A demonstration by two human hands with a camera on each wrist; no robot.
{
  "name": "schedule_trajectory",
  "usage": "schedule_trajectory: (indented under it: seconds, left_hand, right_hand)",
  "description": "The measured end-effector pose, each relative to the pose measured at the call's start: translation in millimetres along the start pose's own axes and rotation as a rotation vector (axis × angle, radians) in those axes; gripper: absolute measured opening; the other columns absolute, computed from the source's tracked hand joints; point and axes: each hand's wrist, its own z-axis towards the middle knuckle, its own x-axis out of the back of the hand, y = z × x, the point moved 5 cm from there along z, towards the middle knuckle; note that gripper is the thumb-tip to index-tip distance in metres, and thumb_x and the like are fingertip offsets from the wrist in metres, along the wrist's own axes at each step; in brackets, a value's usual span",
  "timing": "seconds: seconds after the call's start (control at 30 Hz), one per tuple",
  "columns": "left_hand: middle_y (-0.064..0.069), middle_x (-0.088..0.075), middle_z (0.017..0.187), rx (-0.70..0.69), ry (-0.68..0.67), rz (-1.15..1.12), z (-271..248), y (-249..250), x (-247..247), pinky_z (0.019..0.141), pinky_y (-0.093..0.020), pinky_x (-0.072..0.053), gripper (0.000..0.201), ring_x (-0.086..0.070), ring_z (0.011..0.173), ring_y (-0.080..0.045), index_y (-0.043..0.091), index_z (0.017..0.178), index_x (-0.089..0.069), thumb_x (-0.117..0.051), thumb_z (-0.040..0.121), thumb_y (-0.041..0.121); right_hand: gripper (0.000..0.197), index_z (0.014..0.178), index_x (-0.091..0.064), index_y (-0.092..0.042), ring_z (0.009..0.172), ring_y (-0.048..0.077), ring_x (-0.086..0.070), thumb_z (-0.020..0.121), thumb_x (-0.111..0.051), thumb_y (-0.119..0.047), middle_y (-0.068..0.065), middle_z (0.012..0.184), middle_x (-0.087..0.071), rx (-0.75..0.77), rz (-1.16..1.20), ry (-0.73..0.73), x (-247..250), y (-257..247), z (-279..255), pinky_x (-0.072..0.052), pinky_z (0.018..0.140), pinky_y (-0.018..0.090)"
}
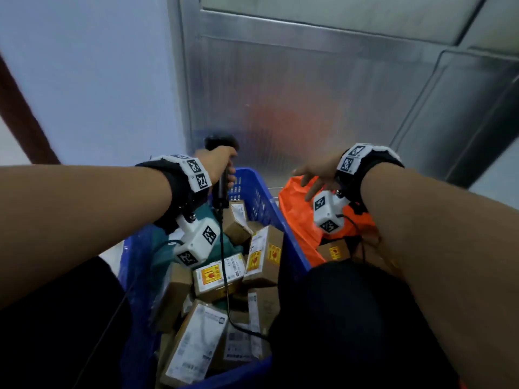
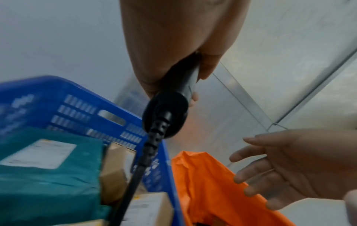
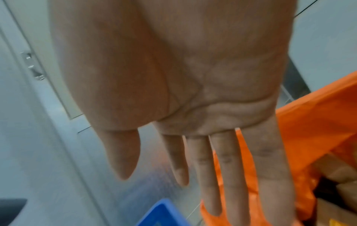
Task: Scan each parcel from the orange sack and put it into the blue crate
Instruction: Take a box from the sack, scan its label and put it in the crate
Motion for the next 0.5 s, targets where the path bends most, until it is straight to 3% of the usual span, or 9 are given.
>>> schedule_trajectory:
  seconds: [0.07,0.13,0.27,0.33,0.37,0.43,0.5]
  left_hand:
    - [-0.010,-0.052,0.061,-0.028,-0.067,0.006,-5,10,-50,0.041,-0.021,-0.043,0.031,-0.046,0.039,-0.020,0.009,0.067,-0.052,-0.064,0.092,0.023]
    - [-0.010,-0.052,0.060,-0.065,-0.122,0.028,-11,14,-101,0.041,-0.021,-0.043,0.031,-0.047,0.038,-0.020,0.006,0.071,-0.054,-0.065,0.093,0.024]
    - [-0.014,-0.056,0.064,-0.101,-0.179,0.113,-15,-9,-203,0.044,-0.028,-0.048,0.031,-0.054,0.043,-0.023,-0.001,0.083,-0.057,-0.069,0.093,0.026]
    - [-0.013,-0.055,0.064,-0.078,-0.193,0.155,-12,-34,-243,0.044,-0.027,-0.049,0.031,-0.054,0.043,-0.023,0.001,0.080,-0.055,-0.068,0.095,0.025]
    - [-0.013,-0.054,0.063,-0.063,-0.209,0.175,-12,-52,-267,0.046,-0.028,-0.049,0.032,-0.054,0.044,-0.023,0.001,0.078,-0.054,-0.067,0.096,0.025]
    - [-0.012,-0.054,0.065,-0.021,-0.258,0.232,-11,-94,-311,0.046,-0.028,-0.050,0.033,-0.055,0.046,-0.023,0.003,0.078,-0.053,-0.066,0.097,0.026]
    - [-0.013,-0.055,0.068,0.056,-0.290,0.291,-11,-138,-347,0.041,-0.026,-0.049,0.032,-0.055,0.047,-0.023,0.001,0.084,-0.054,-0.067,0.097,0.027]
  right_hand:
    - [0.037,0.121,-0.053,-0.007,0.059,0.019,-0.053,0.105,-0.043,-0.039,0.014,0.099,-0.065,-0.024,0.050,0.088,29,42,-3,-0.035,0.054,0.026]
    - [0.036,0.115,-0.052,-0.005,0.072,0.027,-0.058,0.104,-0.045,-0.039,0.015,0.094,-0.066,-0.108,0.151,0.122,50,99,5,-0.038,0.058,0.028]
    - [0.045,0.130,-0.053,-0.002,0.079,0.032,-0.057,0.103,-0.047,-0.038,0.025,0.106,-0.066,-0.281,0.288,0.061,50,222,20,-0.046,0.071,0.034]
    - [0.035,0.132,-0.052,-0.010,0.065,0.028,-0.050,0.104,-0.046,-0.031,0.024,0.090,-0.063,-0.319,0.353,0.054,39,272,23,-0.045,0.060,0.026]
    - [0.040,0.140,-0.048,-0.008,0.060,0.026,-0.047,0.105,-0.046,-0.029,0.024,0.087,-0.062,-0.340,0.386,0.074,35,300,25,-0.042,0.054,0.023]
    - [0.043,0.138,-0.051,0.001,0.061,0.025,-0.052,0.105,-0.047,-0.027,0.020,0.096,-0.064,-0.384,0.399,0.089,19,355,36,-0.045,0.055,0.029]
    - [0.043,0.138,-0.050,0.004,0.079,0.028,-0.060,0.103,-0.051,-0.022,0.020,0.113,-0.063,-0.389,0.404,0.121,-4,396,49,-0.050,0.070,0.035]
